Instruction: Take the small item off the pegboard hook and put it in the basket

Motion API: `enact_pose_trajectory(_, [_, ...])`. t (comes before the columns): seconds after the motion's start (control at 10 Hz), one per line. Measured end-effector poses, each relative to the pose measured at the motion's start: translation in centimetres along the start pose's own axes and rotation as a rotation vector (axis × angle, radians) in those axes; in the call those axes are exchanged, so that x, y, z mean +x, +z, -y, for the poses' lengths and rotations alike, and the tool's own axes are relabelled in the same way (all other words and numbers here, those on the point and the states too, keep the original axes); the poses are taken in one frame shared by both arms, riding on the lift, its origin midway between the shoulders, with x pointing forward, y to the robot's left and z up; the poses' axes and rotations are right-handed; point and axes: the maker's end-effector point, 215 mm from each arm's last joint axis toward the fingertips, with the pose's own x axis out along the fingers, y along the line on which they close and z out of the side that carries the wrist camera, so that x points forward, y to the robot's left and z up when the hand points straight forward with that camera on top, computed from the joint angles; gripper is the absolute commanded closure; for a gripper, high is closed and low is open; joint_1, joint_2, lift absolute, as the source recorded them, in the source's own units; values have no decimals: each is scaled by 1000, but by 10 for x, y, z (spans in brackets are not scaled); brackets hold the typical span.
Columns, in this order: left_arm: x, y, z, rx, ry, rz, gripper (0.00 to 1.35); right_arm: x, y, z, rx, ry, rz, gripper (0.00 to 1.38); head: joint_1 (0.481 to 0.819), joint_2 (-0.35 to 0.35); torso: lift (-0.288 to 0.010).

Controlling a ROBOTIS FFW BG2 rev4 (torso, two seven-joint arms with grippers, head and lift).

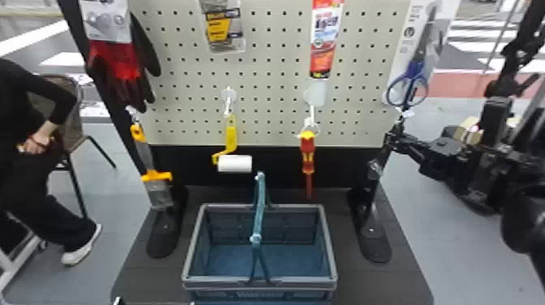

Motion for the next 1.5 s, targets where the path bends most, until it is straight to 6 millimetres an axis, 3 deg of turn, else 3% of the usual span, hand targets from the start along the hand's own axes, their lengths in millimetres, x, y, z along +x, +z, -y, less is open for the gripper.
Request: enact_pose_trajectory(1.5, [-1, -2, 1, -2, -2, -7, 101, -10, 12, -13, -40, -4, 11, 1262, 549, 0, -100])
